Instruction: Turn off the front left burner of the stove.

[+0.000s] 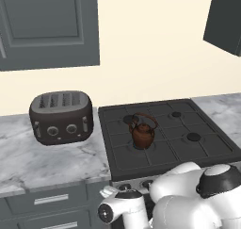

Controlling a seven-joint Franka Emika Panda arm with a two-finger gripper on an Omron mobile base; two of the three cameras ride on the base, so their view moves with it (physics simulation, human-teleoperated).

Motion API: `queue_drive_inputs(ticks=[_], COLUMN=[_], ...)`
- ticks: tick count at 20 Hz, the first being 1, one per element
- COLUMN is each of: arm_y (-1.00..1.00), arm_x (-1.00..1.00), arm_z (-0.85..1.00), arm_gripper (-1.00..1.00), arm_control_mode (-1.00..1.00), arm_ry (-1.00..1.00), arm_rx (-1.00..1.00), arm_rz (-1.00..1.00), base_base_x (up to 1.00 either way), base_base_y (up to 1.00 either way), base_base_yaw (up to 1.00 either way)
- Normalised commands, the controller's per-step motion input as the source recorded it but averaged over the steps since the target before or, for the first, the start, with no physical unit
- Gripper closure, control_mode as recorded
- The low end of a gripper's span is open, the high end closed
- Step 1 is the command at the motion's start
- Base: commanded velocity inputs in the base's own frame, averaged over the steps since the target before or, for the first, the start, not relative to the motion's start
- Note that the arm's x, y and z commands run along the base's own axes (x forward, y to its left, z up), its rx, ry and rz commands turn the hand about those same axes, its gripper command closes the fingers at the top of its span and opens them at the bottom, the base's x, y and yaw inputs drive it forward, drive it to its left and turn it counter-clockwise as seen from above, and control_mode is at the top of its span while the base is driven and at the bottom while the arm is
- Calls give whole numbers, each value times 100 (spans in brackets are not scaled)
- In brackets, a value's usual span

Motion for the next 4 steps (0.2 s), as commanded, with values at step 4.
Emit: queue_drive_inputs(ticks=[4], arm_y=[-14], arm_x=[-7], arm_z=[9], arm_gripper=[100], arm_control_mode=[-100], arm_ry=[-2], arm_rx=[11], arm_rz=[-8], base_base_x=[0], base_base_y=[0], base_base_yaw=[0])
